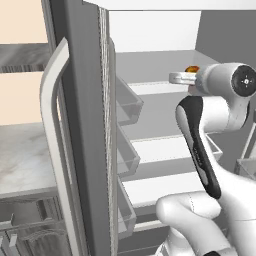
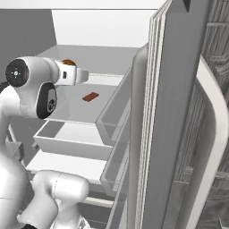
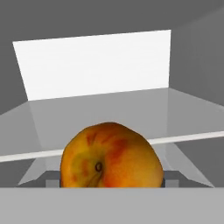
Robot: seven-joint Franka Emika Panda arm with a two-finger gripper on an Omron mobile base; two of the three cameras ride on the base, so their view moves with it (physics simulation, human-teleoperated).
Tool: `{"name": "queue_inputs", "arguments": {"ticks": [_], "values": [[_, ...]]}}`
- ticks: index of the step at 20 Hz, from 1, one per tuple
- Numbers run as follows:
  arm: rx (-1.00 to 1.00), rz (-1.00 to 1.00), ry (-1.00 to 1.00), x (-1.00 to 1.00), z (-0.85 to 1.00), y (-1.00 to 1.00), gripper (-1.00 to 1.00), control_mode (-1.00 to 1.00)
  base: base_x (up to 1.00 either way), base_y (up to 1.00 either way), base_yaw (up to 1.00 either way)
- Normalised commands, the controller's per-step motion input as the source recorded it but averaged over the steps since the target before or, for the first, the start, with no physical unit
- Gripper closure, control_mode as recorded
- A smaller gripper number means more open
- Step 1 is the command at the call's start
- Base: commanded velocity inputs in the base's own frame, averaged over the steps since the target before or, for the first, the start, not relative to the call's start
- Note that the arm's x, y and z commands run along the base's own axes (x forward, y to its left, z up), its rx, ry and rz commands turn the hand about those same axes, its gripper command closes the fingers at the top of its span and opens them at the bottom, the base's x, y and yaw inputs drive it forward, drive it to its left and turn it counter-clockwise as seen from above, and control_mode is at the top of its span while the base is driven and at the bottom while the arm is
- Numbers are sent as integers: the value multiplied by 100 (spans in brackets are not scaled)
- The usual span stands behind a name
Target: Pick up the tangerine and peach from the fridge and place one fruit on each plate on the dining counter.
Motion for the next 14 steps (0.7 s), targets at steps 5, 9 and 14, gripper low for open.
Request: {"name": "queue_inputs", "arguments": {"ticks": [5, 9, 14], "values": [[0, 1, 1, -99, 43, 3, 100, -100, 0, 0, 0], [0, 0, 16, -99, 36, 3, 100, -100, 0, 0, 0], [-5, 0, 32, -90, -1, 11, 100, -100, 0, 0, 0]]}}
